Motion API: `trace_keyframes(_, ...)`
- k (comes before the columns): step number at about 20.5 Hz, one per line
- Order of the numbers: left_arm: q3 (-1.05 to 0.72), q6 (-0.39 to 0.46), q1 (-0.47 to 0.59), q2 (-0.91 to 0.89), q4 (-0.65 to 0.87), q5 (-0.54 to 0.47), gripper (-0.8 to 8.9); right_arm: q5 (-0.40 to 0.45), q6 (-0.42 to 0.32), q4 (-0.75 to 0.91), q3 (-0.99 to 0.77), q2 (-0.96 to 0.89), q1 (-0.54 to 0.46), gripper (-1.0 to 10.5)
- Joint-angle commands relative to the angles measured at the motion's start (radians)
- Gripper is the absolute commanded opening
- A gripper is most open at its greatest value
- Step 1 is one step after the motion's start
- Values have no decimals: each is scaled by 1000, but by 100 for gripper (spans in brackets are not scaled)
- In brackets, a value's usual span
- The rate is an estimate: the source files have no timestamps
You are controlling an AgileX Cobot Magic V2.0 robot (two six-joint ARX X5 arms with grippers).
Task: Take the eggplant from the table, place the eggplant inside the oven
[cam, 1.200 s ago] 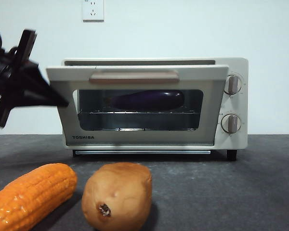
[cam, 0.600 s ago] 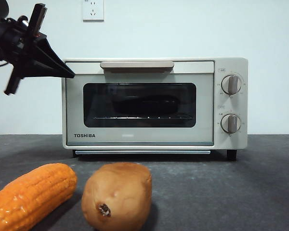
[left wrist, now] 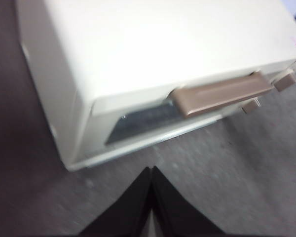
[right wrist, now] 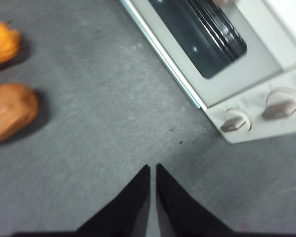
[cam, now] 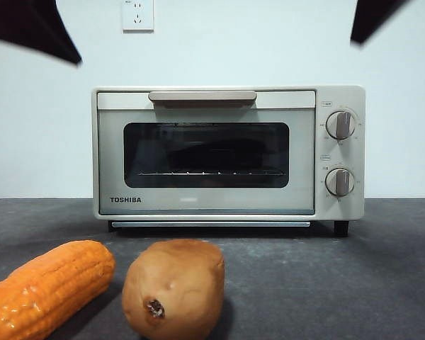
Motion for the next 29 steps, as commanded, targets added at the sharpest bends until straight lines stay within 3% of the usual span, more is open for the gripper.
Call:
trace_keyframes(1, -44, 32, -39, -76, 31, -122, 4, -41, 98, 125, -77, -33, -93, 3)
trace_keyframes(6, -270, -34, -75, -259, 149, -249, 4, -88, 204, 465, -341, -185, -267, 3)
trace_keyframes(12, -542, -89, -98, -433, 329, -377, 4, -104, 318, 831, -624, -355, -299, 3)
trace_keyframes(17, -573, -168, -113, -465, 273, -383, 4, -39, 330, 851, -674, -363, -299, 3)
trace_keyframes(29, -573, -171, -116, -461, 276, -383, 4, -19, 329, 855, -673, -364, -299, 3)
